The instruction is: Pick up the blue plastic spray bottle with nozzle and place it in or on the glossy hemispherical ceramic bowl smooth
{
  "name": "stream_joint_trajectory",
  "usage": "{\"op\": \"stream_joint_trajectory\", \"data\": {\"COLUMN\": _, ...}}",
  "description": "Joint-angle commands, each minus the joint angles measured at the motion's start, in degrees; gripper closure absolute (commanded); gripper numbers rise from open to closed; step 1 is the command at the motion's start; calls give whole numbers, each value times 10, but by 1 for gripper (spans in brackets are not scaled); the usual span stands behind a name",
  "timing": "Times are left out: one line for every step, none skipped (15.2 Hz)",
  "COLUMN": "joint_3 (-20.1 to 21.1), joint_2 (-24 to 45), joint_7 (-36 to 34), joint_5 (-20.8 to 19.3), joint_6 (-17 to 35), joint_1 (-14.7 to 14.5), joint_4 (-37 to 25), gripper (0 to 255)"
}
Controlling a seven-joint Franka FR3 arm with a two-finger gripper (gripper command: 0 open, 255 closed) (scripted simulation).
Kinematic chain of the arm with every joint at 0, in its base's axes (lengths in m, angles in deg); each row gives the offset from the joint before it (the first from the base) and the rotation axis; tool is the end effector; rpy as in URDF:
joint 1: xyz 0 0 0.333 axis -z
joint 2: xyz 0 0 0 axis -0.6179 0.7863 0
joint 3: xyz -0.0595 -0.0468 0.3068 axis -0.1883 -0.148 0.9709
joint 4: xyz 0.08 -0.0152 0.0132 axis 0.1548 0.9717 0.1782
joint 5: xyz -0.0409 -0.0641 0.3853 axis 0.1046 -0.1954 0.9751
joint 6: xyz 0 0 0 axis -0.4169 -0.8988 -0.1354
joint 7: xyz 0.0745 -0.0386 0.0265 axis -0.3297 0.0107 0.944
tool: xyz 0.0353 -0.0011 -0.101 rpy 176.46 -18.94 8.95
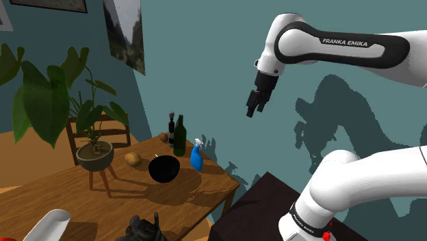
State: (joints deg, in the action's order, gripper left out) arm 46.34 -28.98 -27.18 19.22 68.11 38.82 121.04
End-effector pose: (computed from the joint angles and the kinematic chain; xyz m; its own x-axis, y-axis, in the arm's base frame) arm 0.3248 -0.0098 0.5620 0.9960 0.0867 0.0219 0.0881 -0.9931 -0.0772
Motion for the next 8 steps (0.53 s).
{"op": "stream_joint_trajectory", "data": {"joint_3": 0, "joint_2": 0, "joint_7": 0, "joint_5": 0, "joint_6": 0, "joint_1": 0, "joint_4": 0, "gripper": 0}}
{"op": "stream_joint_trajectory", "data": {"joint_3": 1, "joint_2": 0, "joint_7": 0, "joint_5": 0, "joint_6": 26, "joint_1": 1, "joint_4": 19, "gripper": 0}}
{"op": "stream_joint_trajectory", "data": {"joint_3": 1, "joint_2": 2, "joint_7": 1, "joint_5": 0, "joint_6": 53, "joint_1": 1, "joint_4": 38, "gripper": 0}}
{"op": "stream_joint_trajectory", "data": {"joint_3": 2, "joint_2": 5, "joint_7": 1, "joint_5": 0, "joint_6": 80, "joint_1": 1, "joint_4": 56, "gripper": 0}}
{"op": "stream_joint_trajectory", "data": {"joint_3": 2, "joint_2": 9, "joint_7": 2, "joint_5": 0, "joint_6": 107, "joint_1": 2, "joint_4": 73, "gripper": 0}}
{"op": "stream_joint_trajectory", "data": {"joint_3": 2, "joint_2": 15, "joint_7": 2, "joint_5": 1, "joint_6": 135, "joint_1": 2, "joint_4": 89, "gripper": 0}}
{"op": "stream_joint_trajectory", "data": {"joint_3": 3, "joint_2": 22, "joint_7": 3, "joint_5": 1, "joint_6": 163, "joint_1": 3, "joint_4": 104, "gripper": 0}}
{"op": "stream_joint_trajectory", "data": {"joint_3": 3, "joint_2": 30, "joint_7": 4, "joint_5": 2, "joint_6": 192, "joint_1": 3, "joint_4": 118, "gripper": 0}}
